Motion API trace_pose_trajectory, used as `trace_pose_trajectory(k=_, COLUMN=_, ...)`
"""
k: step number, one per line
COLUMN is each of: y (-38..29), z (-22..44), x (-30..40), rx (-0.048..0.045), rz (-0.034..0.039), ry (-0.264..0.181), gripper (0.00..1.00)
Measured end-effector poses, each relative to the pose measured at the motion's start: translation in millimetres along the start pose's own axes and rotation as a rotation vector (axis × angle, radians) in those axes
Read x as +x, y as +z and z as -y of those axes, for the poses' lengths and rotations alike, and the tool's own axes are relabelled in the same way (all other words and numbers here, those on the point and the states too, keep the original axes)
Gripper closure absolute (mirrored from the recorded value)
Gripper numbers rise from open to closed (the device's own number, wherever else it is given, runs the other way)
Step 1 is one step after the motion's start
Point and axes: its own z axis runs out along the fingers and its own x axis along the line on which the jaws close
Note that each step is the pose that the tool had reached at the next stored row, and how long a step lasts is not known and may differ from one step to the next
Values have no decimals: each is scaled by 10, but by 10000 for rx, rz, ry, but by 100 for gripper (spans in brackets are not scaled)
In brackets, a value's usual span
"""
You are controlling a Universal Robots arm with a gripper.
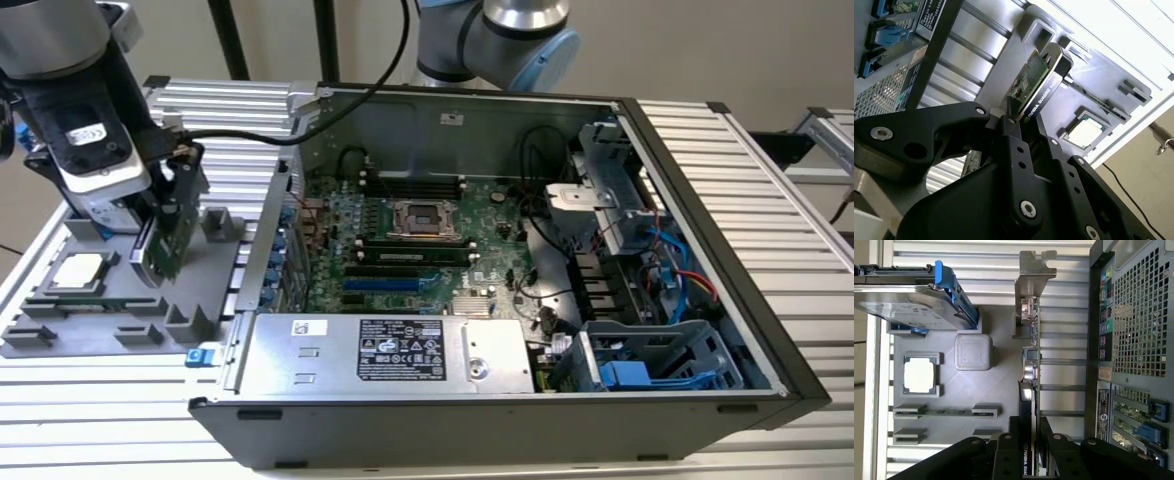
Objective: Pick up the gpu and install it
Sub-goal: 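Pick up the gpu and move the gpu toward the slot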
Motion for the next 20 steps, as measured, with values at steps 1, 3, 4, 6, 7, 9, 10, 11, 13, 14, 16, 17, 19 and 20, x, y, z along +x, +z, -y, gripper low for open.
trace_pose_trajectory(k=1, y=-3, z=0, x=0, rx=0, rz=0, ry=0, gripper=100)
trace_pose_trajectory(k=3, y=-8, z=-1, x=0, rx=0, rz=1, ry=0, gripper=100)
trace_pose_trajectory(k=4, y=-11, z=-1, x=0, rx=0, rz=0, ry=0, gripper=100)
trace_pose_trajectory(k=6, y=-17, z=-1, x=0, rx=0, rz=0, ry=1, gripper=100)
trace_pose_trajectory(k=7, y=-20, z=-2, x=0, rx=0, rz=0, ry=1, gripper=100)
trace_pose_trajectory(k=9, y=-24, z=-2, x=1, rx=0, rz=1, ry=2, gripper=100)
trace_pose_trajectory(k=10, y=-27, z=-2, x=1, rx=0, rz=0, ry=2, gripper=100)
trace_pose_trajectory(k=11, y=-29, z=-3, x=1, rx=0, rz=1, ry=2, gripper=100)
trace_pose_trajectory(k=13, y=-34, z=-3, x=0, rx=0, rz=1, ry=2, gripper=100)
trace_pose_trajectory(k=14, y=-37, z=-3, x=0, rx=0, rz=0, ry=1, gripper=100)
trace_pose_trajectory(k=16, y=-42, z=-3, x=0, rx=1, rz=-1, ry=0, gripper=100)
trace_pose_trajectory(k=17, y=-44, z=-3, x=0, rx=0, rz=0, ry=0, gripper=100)
trace_pose_trajectory(k=19, y=-50, z=-3, x=0, rx=0, rz=0, ry=0, gripper=100)
trace_pose_trajectory(k=20, y=-52, z=-4, x=0, rx=0, rz=0, ry=0, gripper=100)
